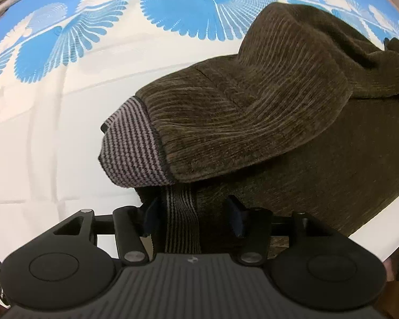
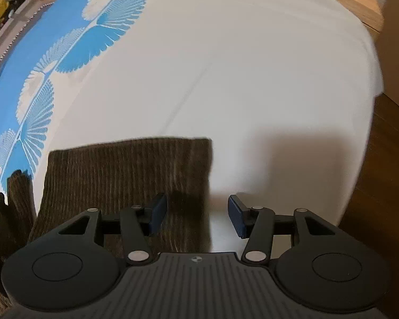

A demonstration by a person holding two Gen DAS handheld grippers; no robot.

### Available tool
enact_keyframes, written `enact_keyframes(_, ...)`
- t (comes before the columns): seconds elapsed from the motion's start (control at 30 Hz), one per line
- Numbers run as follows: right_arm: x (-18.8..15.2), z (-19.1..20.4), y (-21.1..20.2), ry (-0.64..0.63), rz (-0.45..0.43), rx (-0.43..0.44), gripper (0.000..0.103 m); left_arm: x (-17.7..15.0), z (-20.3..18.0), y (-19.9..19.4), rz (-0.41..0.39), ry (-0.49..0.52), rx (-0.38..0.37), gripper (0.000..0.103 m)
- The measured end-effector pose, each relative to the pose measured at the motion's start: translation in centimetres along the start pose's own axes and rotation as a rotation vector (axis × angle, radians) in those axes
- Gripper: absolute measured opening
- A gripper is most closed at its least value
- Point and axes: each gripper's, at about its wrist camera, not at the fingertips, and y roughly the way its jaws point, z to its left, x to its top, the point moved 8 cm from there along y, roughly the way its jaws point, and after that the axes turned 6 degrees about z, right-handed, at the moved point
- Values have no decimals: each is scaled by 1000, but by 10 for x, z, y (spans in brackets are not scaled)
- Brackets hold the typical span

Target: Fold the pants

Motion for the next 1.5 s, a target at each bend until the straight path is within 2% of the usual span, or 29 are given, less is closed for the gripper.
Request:
enact_keyframes(0.13,7,10,12,-37,-6,9,50,1,0,9,24,2,-12,63)
enact_keyframes(0.2,8,17,14,-62,-11,10,18,2,-2,12,28,14,-11,63)
enact_keyframes(0.23,9,21,13,-60,-17,26,8,3,-3,14,33,19,-9,63)
enact_keyframes(0.27,12,26,10,-55,-31,43,8,4,-4,16,37,22,-4,59)
enact_keyframes(0.3,14,33,3,-55,-58,75,8,4,-4,18,43,28,11,42)
enact_keyframes(0.37,20,48,-20,-57,-134,175,7,7,-2,20,48,25,20,23)
enact_keyframes(0.43,29,56,-62,-32,-298,262,6,10,0,15,31,0,5,17)
enact_keyframes(0.47,33,48,-82,21,-388,256,6,12,0,13,19,-1,12,16)
enact_keyframes(0.5,34,34,-90,85,-422,217,6,13,1,10,5,-9,12,15)
enact_keyframes(0.53,31,14,-87,163,-404,125,6,14,2,5,-11,-24,8,15)
enact_keyframes(0.57,23,-6,-73,227,-327,15,6,14,2,2,-19,-23,19,15)
enact_keyframes(0.6,9,-26,-51,278,-200,-73,6,13,2,1,-23,-13,35,14)
enact_keyframes(0.67,-11,-55,-26,397,-43,-99,6,6,3,-1,-17,10,60,14)
enact_keyframes(0.7,-14,-61,-24,425,-25,-83,6,2,5,-2,-12,15,65,14)
enact_keyframes(0.73,-11,-58,-26,385,-27,-64,6,-1,6,-3,-8,19,69,14)
enact_keyframes(0.83,-2,-28,-42,166,-98,-44,6,-12,13,-5,3,12,68,14)
enact_keyframes(0.9,-9,-28,-43,116,-75,-121,6,-17,20,-6,10,-4,65,14)
enact_keyframes(0.93,-17,-38,-37,142,-20,-163,6,-20,22,-5,15,-4,72,14)
enact_keyframes(1.0,-30,-51,-23,178,90,-218,6,-24,24,-3,32,6,87,17)
enact_keyframes(1.07,-25,-50,-28,178,72,-236,11,-26,26,-2,34,9,82,26)
enact_keyframes(1.17,-3,-28,-57,143,-120,-186,25,-21,33,-12,5,-34,68,42)
enact_keyframes(1.2,5,-16,-70,93,-204,-186,29,-20,36,-21,-16,-58,57,44)
enact_keyframes(1.23,12,-1,-82,23,-292,-176,41,-16,39,-29,-43,-86,49,45)
enact_keyframes(1.27,15,16,-89,-42,-349,-154,51,-12,43,-39,-73,-120,39,48)
enact_keyframes(1.3,16,35,-90,-108,-376,-107,53,-9,45,-46,-95,-148,32,51)
enact_keyframes(1.33,17,49,-86,-161,-365,-45,54,-6,47,-55,-123,-176,29,52)
enact_keyframes(1.4,8,82,-69,-244,-269,93,54,0,47,-68,-169,-196,36,53)
enact_keyframes(1.43,8,94,-59,-268,-218,126,55,3,46,-73,-186,-204,34,55)
enact_keyframes(1.5,4,113,-38,-319,-141,123,55,8,43,-80,-212,-225,17,61)
